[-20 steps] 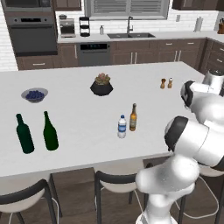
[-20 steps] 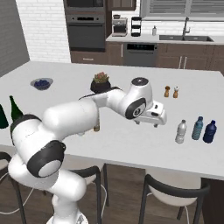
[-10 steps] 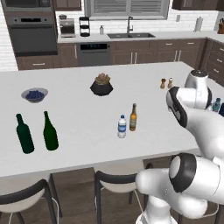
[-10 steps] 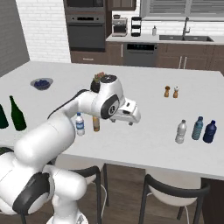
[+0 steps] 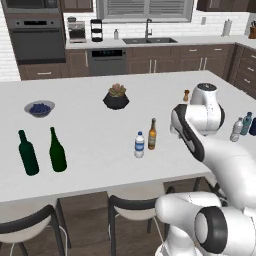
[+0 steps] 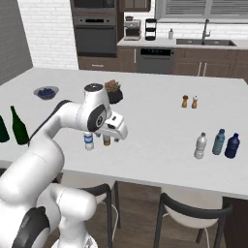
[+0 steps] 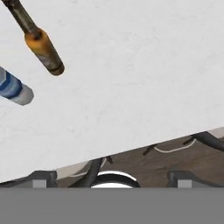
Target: Move the plastic bottles in the middle to the plastics group, and the glass bottles in the middle to the glass group.
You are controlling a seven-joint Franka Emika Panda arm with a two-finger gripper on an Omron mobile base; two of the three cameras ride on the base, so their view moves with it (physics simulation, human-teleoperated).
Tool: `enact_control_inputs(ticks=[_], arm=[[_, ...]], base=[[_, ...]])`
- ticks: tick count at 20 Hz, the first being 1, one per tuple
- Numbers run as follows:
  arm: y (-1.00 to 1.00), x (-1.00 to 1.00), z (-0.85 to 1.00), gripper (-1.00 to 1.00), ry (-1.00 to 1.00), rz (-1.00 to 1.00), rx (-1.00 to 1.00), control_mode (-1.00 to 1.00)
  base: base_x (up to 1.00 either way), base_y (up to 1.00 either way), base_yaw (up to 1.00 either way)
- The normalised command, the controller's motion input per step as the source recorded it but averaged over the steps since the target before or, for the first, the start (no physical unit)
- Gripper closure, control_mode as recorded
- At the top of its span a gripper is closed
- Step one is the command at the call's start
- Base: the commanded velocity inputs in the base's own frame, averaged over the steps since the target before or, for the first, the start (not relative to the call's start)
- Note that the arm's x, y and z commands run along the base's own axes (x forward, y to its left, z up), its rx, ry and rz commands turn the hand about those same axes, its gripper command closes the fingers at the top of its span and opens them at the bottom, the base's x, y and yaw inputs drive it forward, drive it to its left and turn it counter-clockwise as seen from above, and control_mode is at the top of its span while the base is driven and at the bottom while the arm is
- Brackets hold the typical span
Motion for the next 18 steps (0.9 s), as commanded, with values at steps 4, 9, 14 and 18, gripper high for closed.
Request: enact_control_inputs(ticks=[4,9,14,18], arm=[[0.89,-0.01,0.03,-1.0,0.12,0.0,0.11,-1.0],[0.84,0.0,-0.01,-1.0,0.04,0.0,0.05,-1.0],[0.77,0.23,-0.07,-1.0,-0.03,0.0,0.0,-1.0],[0.64,0.43,-0.07,-1.0,0.0,0.0,0.0,-1.0]], base=[[0.0,0.0,0.0],[0.0,0.0,0.0],[0.0,0.0,0.0],[0.0,0.0,0.0]])
